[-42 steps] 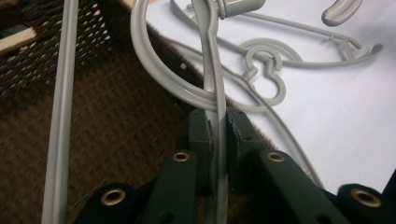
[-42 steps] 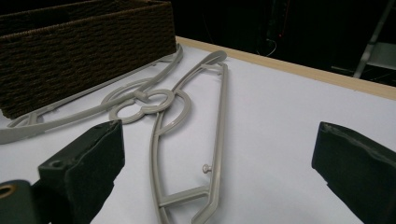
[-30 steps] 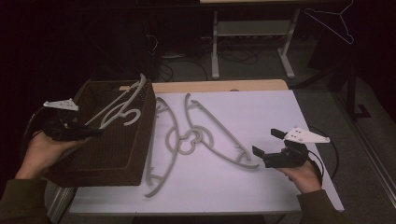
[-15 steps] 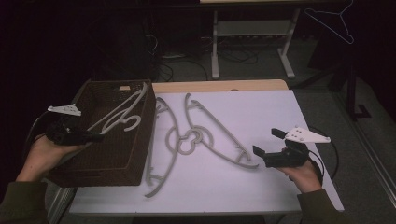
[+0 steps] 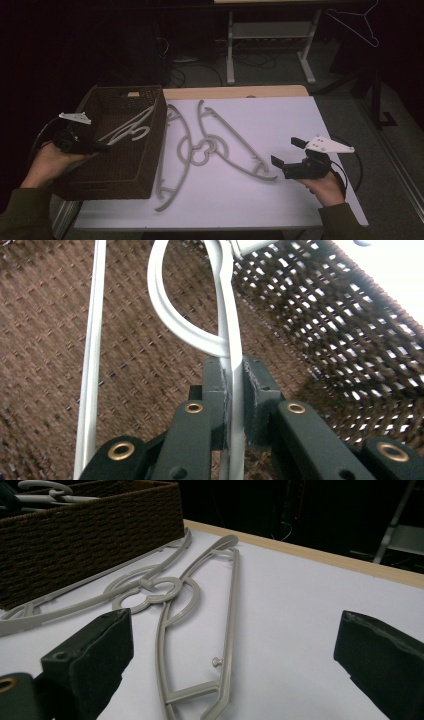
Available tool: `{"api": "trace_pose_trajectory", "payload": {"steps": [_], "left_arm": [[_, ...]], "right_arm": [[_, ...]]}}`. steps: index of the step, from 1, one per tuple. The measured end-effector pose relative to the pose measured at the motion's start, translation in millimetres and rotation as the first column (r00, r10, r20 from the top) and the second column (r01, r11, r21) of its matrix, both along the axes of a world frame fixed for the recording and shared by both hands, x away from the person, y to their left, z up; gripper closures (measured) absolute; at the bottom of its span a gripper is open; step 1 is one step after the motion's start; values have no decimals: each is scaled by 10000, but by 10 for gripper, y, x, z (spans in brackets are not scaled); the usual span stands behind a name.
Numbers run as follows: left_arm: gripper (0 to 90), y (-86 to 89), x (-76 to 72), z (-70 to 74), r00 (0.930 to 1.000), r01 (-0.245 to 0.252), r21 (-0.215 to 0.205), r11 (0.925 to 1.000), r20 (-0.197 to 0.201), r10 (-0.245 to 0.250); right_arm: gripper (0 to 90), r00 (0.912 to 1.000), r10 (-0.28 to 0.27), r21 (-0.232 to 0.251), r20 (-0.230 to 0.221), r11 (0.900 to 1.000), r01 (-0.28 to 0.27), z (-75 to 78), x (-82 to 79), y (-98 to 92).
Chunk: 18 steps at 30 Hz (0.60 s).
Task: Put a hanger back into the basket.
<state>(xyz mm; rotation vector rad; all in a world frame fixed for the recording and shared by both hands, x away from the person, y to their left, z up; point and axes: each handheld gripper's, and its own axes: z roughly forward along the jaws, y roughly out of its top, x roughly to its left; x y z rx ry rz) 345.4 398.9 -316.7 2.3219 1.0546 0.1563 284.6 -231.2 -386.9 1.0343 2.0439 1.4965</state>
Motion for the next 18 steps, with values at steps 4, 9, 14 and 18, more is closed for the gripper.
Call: {"api": "trace_pose_trajectory", "payload": {"steps": [4, 9, 14, 18], "left_arm": [[818, 84, 39, -69, 9998, -176, -81, 9998, -114, 175], [816, 109, 67, -142, 9994, -300, -292, 9991, -179, 295], [814, 111, 75, -177, 9994, -190, -334, 9993, -280, 181], [809, 115, 66, -218, 9994, -86, -420, 9991, -347, 72]], "right_arm": [[21, 10000, 9, -14, 18, 10000, -9, -1, 1, 0], [21, 10000, 14, -51, 10, 10000, -14, -4, 6, -2], [21, 10000, 8, -46, 20, 10000, -8, -4, 5, 1], [21, 10000, 12, -43, 11, 10000, -11, -2, 2, 4]]}}
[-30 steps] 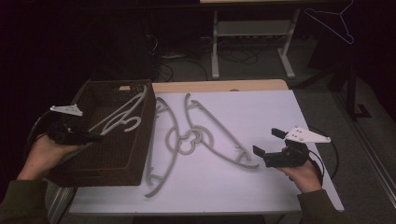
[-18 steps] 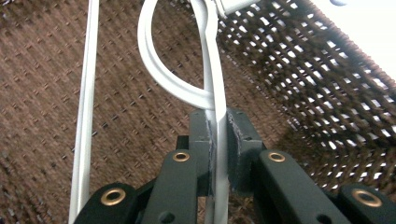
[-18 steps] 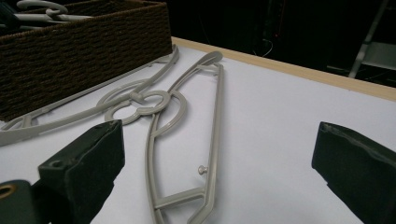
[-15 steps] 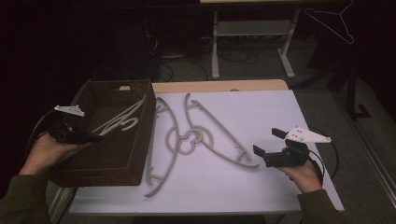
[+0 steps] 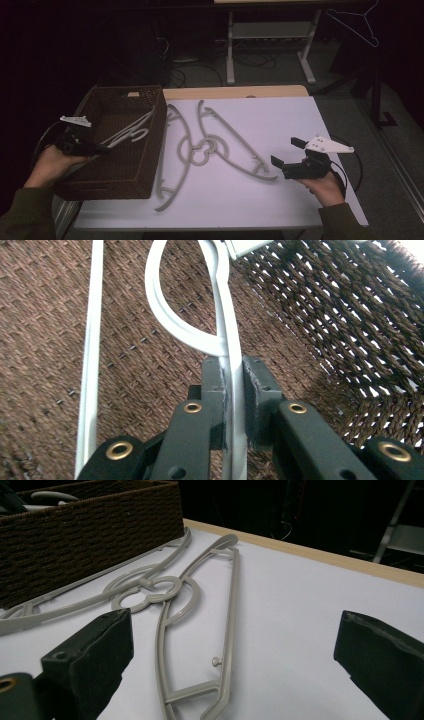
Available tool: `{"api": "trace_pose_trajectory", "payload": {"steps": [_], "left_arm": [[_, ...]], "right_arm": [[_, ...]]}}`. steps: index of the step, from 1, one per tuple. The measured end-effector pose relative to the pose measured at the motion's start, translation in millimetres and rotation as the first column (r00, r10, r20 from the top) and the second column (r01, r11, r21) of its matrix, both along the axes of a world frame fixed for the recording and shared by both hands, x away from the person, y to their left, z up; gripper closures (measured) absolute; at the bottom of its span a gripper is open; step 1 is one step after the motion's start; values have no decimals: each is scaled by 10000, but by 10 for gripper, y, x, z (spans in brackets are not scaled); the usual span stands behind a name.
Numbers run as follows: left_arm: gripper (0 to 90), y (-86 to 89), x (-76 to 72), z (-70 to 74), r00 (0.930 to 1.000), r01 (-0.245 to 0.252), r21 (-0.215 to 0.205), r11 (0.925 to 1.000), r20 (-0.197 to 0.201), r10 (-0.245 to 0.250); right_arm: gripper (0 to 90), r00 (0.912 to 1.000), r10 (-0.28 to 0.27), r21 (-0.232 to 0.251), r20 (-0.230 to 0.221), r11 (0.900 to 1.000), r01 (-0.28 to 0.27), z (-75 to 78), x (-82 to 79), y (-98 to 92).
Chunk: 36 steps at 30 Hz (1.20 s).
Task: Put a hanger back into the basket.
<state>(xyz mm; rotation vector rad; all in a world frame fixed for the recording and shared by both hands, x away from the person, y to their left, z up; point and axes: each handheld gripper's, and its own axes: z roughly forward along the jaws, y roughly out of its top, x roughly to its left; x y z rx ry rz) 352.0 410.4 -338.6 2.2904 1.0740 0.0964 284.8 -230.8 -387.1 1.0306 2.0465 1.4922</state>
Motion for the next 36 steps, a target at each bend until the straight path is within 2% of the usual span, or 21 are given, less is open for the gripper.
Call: {"api": "trace_pose_trajectory", "payload": {"steps": [2, 4, 5, 6, 9, 10, 14, 15, 16, 17, 20, 21, 24, 29, 30, 33, 36], "left_arm": [[800, -2, -4, -20, 10000, 34, -39, 10000, 35, -34], [749, -3, -6, -28, 10000, 4, 56, 10000, 70, -4], [749, 7, -2, -36, 9999, 17, 260, 9997, 122, -21], [690, 10, -5, -38, 9998, -104, 168, 9998, 162, 101], [670, 36, -4, -12, 9994, -157, 139, 9998, 299, 153], [646, 29, -9, 12, 9989, -244, -96, 9997, 401, 248], [554, 5, -14, 67, 9975, -261, -344, 9991, 645, 282], [554, -12, -18, 88, 9968, -300, -452, 9985, 727, 332], [500, -35, -21, 112, 9960, -334, -600, 9976, 808, 382], [500, -49, -20, 127, 9954, -311, -666, 9973, 885, 370], [424, -163, -30, 220, 9908, -381, -1045, 9938, 1253, 512], [413, -163, -30, 220, 9908, -381, -1045, 9938, 1253, 512], [387, -279, -47, 302, 9873, -275, -1549, 9876, 1502, 511], [324, -497, -64, 408, 9807, -270, -1760, 9840, 1858, 601], [295, -573, -65, 432, 9784, -334, -1918, 9809, 1938, 712], [268, -661, -61, 455, 9774, -352, -1949, 9802, 1977, 744], [254, -844, -56, 494, 9734, -240, -1967, 9802, 2189, 678]], "right_arm": [[21, 10000, 10, -3, 34, 10000, -10, 0, 0, 0], [21, 10000, 2, 1, -1, 10000, -2, 0, -1, -2], [21, 10000, -9, 10, -12, 10000, 9, 0, 0, -4], [21, 10000, -13, 24, 8, 10000, 13, 1, 1, -7], [21, 10000, -38, 36, 6, 10000, 38, 0, 1, -8], [21, 10000, -44, 51, 0, 10000, 44, 1, 0, -8], [21, 10000, -8, 38, 39, 10000, 8, 3, 5, -5], [21, 10000, -8, 38, 39, 10000, 8, 3, 5, -5], [21, 10000, -14, 35, 40, 10000, 14, 4, 5, -3], [21, 10000, -14, 35, 40, 10000, 14, 4, 5, -3], [21, 10000, 12, 4, 38, 10000, -12, 10, -1, -3], [21, 10000, 12, 4, 38, 10000, -12, 10, -1, -3], [21, 10000, 0, 38, 51, 10000, 0, 14, -4, -2], [21, 10000, 10, 46, 79, 10000, -11, 16, -2, -1], [21, 10000, 17, 9, 80, 10000, -17, 16, -3, 0], [21, 10000, 21, 27, 82, 10000, -21, 18, -4, 4], [21, 10000, 47, 41, 68, 10000, -47, 21, -5, 1]]}}
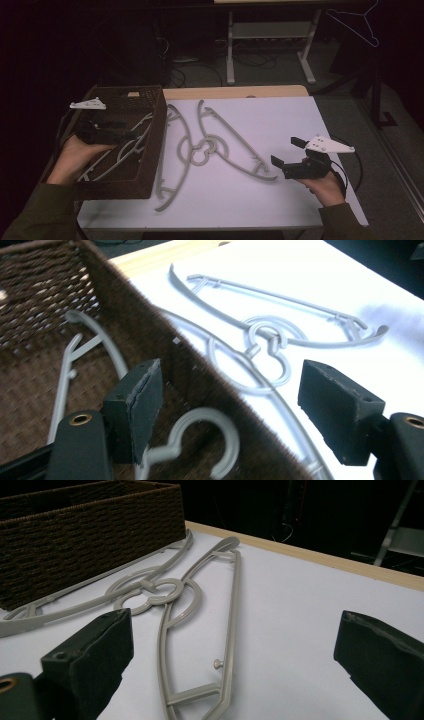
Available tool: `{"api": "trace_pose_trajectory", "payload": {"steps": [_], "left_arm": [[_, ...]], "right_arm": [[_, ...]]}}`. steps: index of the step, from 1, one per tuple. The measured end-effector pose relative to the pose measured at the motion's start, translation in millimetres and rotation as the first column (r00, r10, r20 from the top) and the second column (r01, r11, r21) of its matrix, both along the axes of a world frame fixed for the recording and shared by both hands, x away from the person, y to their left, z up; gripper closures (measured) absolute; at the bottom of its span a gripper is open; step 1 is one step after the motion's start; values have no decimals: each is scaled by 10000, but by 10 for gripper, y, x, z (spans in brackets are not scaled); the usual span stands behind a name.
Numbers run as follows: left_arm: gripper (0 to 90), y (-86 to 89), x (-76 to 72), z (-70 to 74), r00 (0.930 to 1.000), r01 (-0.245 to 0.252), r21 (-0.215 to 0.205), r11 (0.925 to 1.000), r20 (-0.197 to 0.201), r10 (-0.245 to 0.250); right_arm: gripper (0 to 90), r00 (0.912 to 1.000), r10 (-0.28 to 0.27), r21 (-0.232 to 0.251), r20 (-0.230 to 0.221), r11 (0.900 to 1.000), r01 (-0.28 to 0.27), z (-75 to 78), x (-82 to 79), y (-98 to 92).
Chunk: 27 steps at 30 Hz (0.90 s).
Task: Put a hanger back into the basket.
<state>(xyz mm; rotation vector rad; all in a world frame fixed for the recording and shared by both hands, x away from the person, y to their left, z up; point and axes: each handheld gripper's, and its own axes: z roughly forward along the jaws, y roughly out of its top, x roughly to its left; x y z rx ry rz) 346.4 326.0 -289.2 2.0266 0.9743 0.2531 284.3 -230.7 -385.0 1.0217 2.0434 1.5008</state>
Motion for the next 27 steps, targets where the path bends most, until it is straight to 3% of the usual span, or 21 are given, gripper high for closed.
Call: {"api": "trace_pose_trajectory", "payload": {"steps": [10, 20, 25, 27], "left_arm": [[216, -448, 41, 32, 9987, 431, -300, 9986, 279, -422], [161, -976, 30, -37, 9949, 940, -358, 9949, 413, -925], [157, -1151, 18, -101, 9954, 797, -138, 9967, 537, -789], [158, -1220, 19, -150, 9964, 731, -281, 9969, 447, -719]], "right_arm": [[21, 10000, 79, -13, -11, 10000, -79, -2, 5, 17], [21, 9999, 127, 34, 98, 9999, -127, 26, 4, 20], [21, 9999, 146, 11, 88, 9999, -146, 24, 8, 21], [21, 9998, 150, 13, 97, 9999, -150, 24, 9, 22]]}}
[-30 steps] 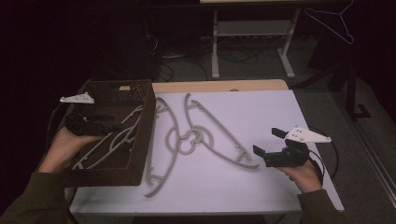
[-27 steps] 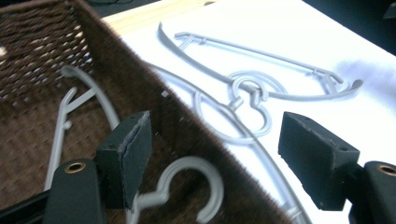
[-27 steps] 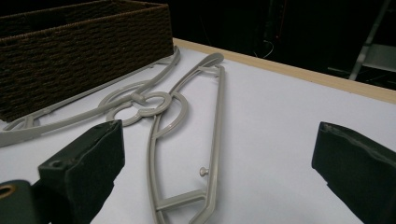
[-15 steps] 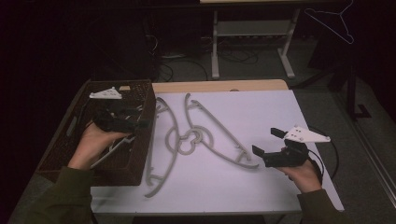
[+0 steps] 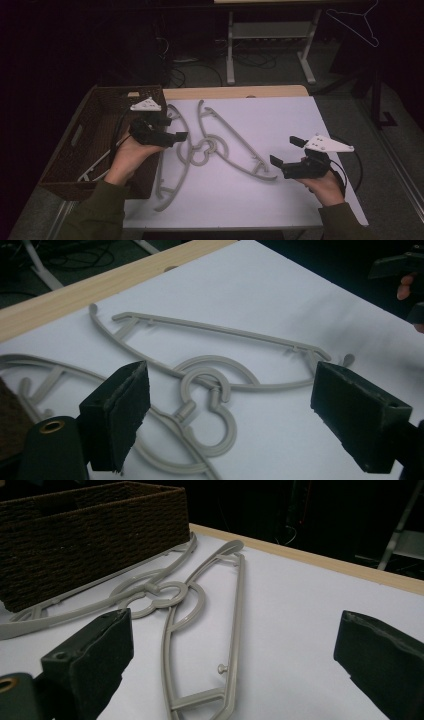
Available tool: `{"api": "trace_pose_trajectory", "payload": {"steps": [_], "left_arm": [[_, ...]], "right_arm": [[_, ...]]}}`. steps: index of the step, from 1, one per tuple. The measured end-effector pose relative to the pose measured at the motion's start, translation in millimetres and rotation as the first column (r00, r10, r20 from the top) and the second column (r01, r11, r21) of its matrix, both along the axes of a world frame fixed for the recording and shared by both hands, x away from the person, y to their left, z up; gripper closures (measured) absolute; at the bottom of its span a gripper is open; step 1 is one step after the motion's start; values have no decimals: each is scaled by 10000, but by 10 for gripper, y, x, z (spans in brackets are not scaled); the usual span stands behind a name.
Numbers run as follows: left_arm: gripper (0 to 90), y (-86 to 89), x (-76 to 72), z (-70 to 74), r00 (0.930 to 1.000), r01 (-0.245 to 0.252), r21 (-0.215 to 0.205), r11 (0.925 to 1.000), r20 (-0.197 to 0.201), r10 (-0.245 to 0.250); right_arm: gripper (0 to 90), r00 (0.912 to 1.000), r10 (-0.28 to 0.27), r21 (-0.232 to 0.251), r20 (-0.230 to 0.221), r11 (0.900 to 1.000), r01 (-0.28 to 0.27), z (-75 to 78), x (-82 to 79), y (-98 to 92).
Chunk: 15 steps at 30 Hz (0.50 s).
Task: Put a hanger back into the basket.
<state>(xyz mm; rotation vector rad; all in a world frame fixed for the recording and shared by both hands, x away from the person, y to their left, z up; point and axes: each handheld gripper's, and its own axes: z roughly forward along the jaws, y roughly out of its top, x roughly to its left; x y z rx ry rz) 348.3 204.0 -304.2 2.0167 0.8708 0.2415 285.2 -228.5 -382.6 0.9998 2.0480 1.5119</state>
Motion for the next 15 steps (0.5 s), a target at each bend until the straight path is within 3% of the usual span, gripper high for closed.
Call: {"api": "trace_pose_trajectory", "payload": {"steps": [10, 12, 15], "left_arm": [[158, -219, -23, -343, 9992, -192, 319, 9993, -358, 204], [158, -238, -32, -414, 9990, -277, 652, 9975, -336, 299], [161, -261, -38, -536, 9980, -310, 772, 9965, -522, 351]], "right_arm": [[21, 10000, -15, 45, -48, 10000, 15, 2, -6, -8], [21, 10000, -9, 44, -29, 10000, 10, 2, -7, -7], [21, 10000, 4, 12, -23, 10000, -4, 0, -4, -6]]}}
